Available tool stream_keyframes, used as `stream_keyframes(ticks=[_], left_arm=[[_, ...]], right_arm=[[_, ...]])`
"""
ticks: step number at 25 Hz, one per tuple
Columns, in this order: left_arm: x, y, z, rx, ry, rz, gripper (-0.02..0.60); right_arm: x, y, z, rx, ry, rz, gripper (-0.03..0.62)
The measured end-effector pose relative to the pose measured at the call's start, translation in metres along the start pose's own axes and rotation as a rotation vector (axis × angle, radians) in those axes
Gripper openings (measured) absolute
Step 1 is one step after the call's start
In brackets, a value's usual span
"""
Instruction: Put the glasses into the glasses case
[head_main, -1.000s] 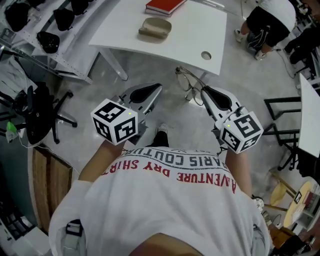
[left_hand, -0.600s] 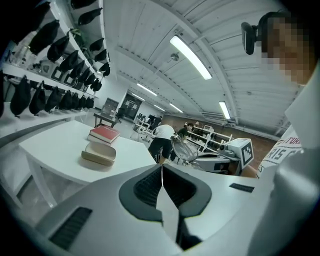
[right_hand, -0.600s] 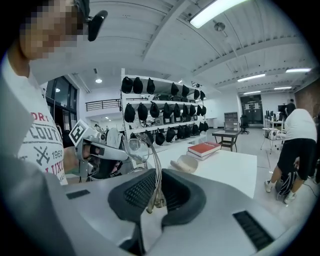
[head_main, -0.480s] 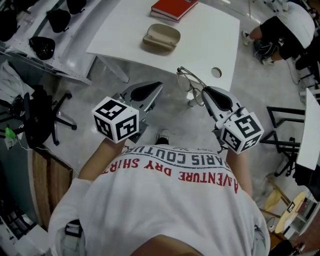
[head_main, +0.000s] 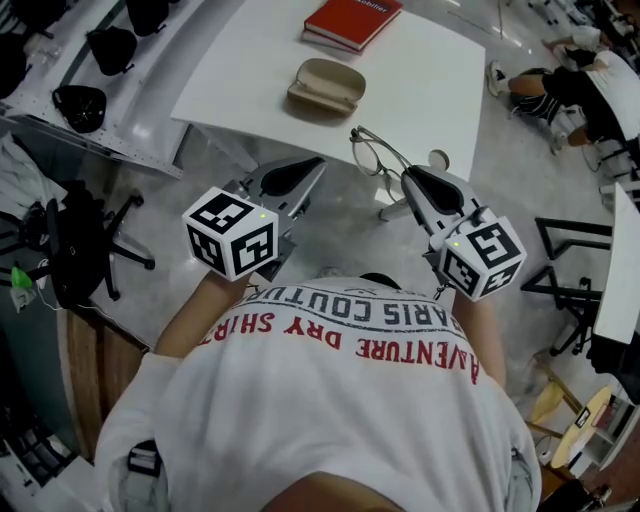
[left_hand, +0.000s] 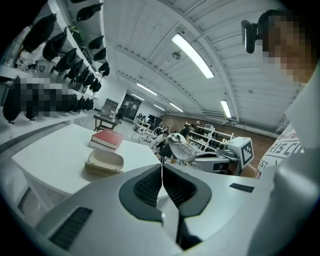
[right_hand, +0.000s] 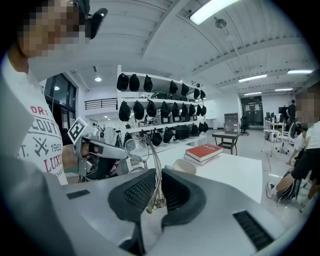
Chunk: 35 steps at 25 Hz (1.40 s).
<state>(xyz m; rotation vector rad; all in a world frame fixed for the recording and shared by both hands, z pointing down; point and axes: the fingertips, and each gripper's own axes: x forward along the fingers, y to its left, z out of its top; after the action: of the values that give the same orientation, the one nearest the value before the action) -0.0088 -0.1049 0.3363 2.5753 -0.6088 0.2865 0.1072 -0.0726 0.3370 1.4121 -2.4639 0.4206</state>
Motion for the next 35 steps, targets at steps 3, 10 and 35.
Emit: stream_keyframes(ticks=[3, 10, 35], left_arm=[[0.003, 0.000, 0.001, 0.003, -0.008, -0.004, 0.029], [0.008, 0.009, 0.005, -0.001, -0.017, 0.017, 0.029], [0.045, 0.125, 0.047, -0.105, -0.037, 0.169, 0.029]], right_arm=[[0.000, -0.003, -0.001, -0.006, 0.006, -0.004, 0.044], [0.012, -0.012, 0.004, -0.021, 0.017, 0.015, 0.044], [0.138, -0.087, 0.025, -0.048, 0.123, 0.133, 0.044]])
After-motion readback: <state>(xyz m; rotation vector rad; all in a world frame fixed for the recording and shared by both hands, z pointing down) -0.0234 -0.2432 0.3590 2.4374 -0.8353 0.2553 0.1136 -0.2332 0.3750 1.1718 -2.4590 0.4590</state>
